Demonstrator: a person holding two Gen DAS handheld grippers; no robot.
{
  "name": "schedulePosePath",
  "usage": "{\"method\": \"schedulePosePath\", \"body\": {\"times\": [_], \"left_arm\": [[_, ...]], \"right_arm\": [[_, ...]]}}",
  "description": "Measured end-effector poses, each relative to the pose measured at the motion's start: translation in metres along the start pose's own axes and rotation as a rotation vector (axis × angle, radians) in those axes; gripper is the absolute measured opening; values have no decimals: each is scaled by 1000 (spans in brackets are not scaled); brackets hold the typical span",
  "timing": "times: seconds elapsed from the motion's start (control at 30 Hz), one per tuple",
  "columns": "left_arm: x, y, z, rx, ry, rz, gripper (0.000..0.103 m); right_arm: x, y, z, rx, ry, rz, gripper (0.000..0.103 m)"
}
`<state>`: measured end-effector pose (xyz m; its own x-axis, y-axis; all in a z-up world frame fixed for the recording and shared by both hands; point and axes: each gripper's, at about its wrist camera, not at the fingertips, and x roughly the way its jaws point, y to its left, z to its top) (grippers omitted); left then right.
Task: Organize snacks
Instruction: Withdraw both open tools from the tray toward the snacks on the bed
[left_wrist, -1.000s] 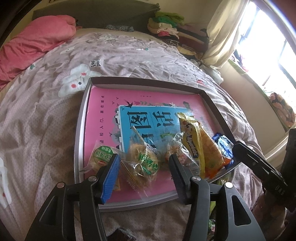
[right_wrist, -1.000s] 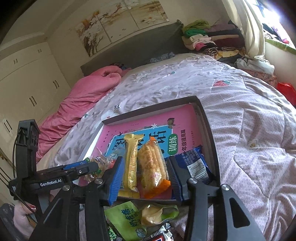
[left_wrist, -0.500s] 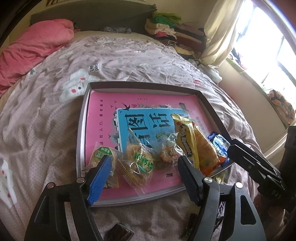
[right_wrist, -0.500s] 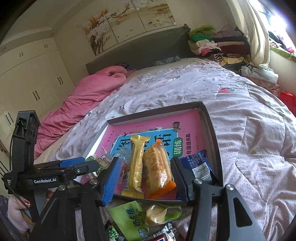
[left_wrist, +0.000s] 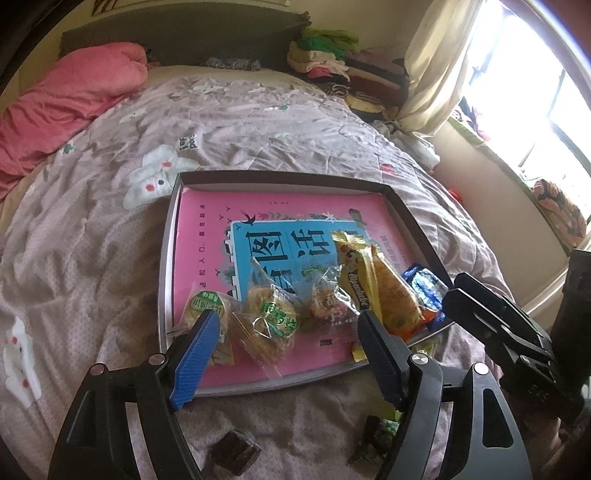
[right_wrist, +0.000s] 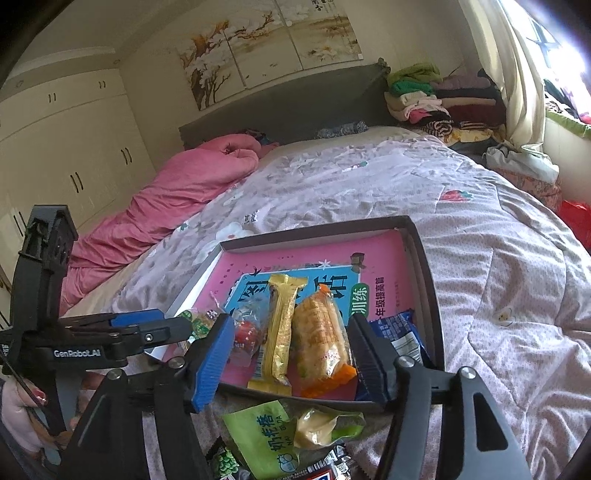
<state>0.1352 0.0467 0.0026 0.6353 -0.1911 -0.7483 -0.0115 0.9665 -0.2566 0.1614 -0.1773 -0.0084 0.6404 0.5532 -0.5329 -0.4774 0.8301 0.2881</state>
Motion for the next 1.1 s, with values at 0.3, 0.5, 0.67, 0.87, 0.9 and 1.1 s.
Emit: {"method": "schedulePosePath", "body": {"times": [0.3,0.5,0.67,0.87,0.9,1.1], "left_arm": [[-13,-7,-4,22,-9,-16,78],[-14,-14,-13,45,11,-29,78],[-13,-23,-23,85,35,-43,78],[-14,-28,-31,106,49,-51,78],[-15,-28,-31,107,50,-52,78],[-17,-32,-36,121,61,-61,78]], "right_arm": [[-6,-3,2,7,-15,-7,68],[-13,-7,2,19,-25,-12,70],[-21,-12,3,35,-34,-15,70],[-29,-20,5,57,-42,-22,71],[-30,-21,5,59,-43,-22,71],[-34,-22,2,66,-33,-19,73]]}}
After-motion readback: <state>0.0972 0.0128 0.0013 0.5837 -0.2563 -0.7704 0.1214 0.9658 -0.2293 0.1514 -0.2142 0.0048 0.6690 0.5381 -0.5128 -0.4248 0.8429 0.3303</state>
